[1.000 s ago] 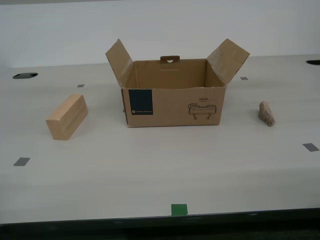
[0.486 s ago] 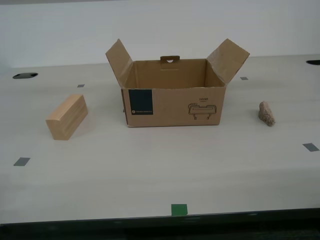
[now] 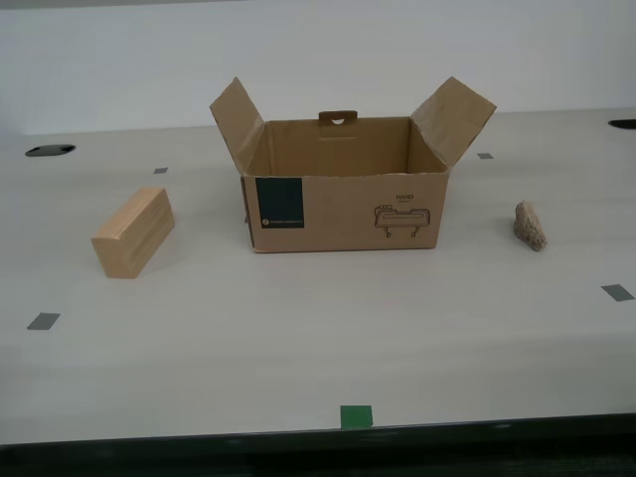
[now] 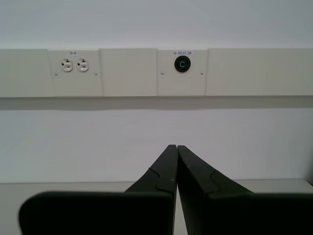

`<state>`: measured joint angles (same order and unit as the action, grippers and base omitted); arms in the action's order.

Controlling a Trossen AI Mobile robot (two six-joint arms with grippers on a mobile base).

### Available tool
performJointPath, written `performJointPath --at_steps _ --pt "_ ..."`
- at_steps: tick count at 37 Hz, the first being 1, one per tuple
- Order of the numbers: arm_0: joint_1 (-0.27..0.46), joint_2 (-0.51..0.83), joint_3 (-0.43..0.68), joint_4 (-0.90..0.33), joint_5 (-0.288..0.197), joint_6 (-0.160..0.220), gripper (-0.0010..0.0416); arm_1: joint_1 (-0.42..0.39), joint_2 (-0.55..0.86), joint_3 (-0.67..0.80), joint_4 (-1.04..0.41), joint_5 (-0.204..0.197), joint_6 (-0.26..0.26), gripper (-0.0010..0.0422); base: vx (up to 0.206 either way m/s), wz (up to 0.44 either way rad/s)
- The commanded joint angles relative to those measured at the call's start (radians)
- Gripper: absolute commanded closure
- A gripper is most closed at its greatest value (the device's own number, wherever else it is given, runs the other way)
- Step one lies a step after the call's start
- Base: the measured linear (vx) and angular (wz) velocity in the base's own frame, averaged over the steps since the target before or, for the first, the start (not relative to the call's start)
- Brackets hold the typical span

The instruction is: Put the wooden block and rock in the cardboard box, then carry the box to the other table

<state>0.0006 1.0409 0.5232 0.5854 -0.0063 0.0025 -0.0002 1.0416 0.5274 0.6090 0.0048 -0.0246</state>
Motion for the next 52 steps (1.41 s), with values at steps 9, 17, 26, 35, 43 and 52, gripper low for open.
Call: performJointPath --at_steps 9,17,26,35,43,52 --pt "0.001 0.0 0.001 0.005 0.0 0.0 0.0406 0.0 0.0 0.031 0.006 0.002 -0.002 0.0412 0.0 0.0" --pt "0.001 0.0 0.001 0.005 0.0 0.0 0.0406 -0.001 -0.001 0.031 0.006 0.003 -0.002 0.0412 0.0 0.0" --pt "0.001 -0.002 0.001 0.003 0.0 0.0 0.0406 -0.001 0.0 0.031 -0.024 0.002 -0.001 0.0412 0.0 0.0" --pt "0.001 -0.01 0.031 -0.089 0.0 0.0 0.0406 -0.002 -0.001 0.031 -0.103 0.002 -0.013 0.0412 0.0 0.0" --pt "0.001 -0.01 0.115 -0.262 0.0 0.001 0.0406 -0.002 -0.001 0.078 -0.243 0.002 -0.013 0.0412 0.0 0.0" --pt "0.001 -0.01 0.211 -0.457 0.0 0.003 0.0406 -0.002 0.0 0.21 -0.535 0.003 -0.011 0.0412 0.0 0.0"
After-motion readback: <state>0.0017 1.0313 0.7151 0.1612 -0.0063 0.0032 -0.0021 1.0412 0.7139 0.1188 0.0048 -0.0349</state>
